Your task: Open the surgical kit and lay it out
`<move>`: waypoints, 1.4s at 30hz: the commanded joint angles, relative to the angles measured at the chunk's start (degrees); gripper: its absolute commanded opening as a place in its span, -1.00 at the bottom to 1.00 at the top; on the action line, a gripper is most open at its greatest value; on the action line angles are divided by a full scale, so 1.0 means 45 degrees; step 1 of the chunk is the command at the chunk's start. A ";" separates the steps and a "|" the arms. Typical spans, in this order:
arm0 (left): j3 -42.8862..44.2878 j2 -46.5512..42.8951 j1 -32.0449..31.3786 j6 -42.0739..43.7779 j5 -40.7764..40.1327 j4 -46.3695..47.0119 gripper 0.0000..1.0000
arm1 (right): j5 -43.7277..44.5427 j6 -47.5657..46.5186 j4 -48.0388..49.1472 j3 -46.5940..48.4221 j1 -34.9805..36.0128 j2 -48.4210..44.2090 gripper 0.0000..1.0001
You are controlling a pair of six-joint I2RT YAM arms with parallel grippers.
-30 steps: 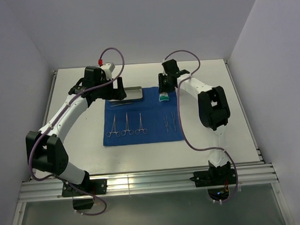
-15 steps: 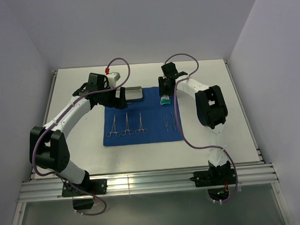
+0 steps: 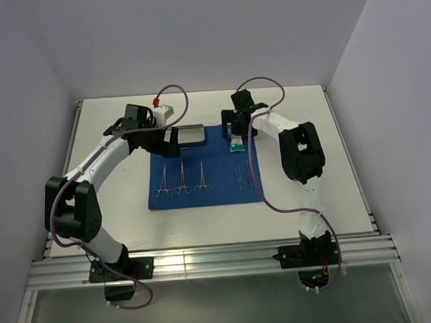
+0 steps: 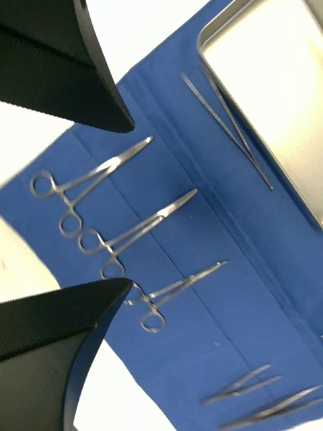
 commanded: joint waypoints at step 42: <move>0.4623 0.6097 0.2601 1.9096 0.5252 -0.4563 -0.41 | -0.4138 -0.0988 -0.1285 0.1320 -0.1658 -0.6440 0.99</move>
